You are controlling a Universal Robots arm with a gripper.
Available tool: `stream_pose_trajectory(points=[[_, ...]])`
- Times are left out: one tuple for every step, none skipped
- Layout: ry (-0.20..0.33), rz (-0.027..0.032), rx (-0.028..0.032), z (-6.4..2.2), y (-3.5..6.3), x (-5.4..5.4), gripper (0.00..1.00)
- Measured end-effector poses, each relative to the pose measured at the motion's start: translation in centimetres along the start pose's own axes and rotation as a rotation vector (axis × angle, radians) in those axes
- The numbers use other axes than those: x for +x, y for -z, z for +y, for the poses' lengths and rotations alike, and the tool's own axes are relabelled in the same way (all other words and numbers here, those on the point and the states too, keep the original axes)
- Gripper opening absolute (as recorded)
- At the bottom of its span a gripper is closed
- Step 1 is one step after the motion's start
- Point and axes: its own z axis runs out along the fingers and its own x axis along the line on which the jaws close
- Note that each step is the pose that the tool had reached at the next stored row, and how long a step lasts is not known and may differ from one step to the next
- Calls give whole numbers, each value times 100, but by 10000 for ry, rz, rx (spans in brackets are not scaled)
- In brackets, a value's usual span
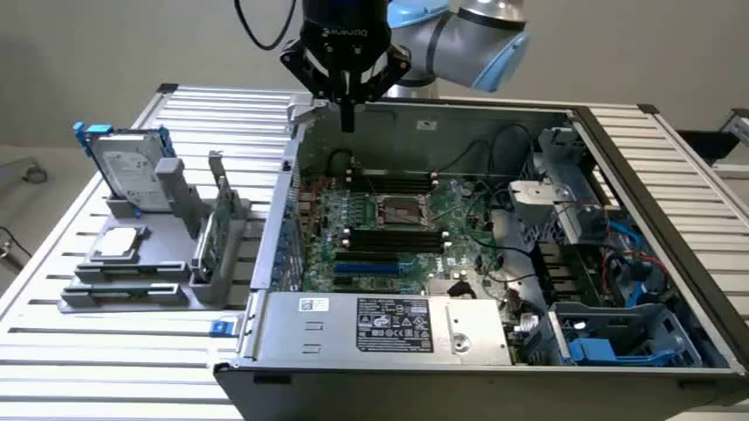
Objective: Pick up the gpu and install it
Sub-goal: 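Reach for the gpu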
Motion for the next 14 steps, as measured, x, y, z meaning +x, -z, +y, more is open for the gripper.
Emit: stream_pose_trajectory(points=[[0, 0, 0, 0, 0, 0, 11], [0, 0, 0, 0, 0, 0, 11], [0, 0, 0, 0, 0, 0, 11], [0, 0, 0, 0, 0, 0, 11], [0, 0, 0, 0, 0, 0, 11], [1, 0, 0, 0, 0, 0, 11], [0, 0, 0, 0, 0, 0, 11], [0, 0, 0, 0, 0, 0, 11], [0, 1, 0, 0, 0, 0, 11], [0, -1, 0, 0, 0, 3, 11], [-2, 11, 5, -2, 3, 27, 11], [0, 18, 4, -5, 3, 72, 11], [-1, 18, 2, -8, 1, 117, 11], [-2, 20, 3, -12, 0, 162, 11]])
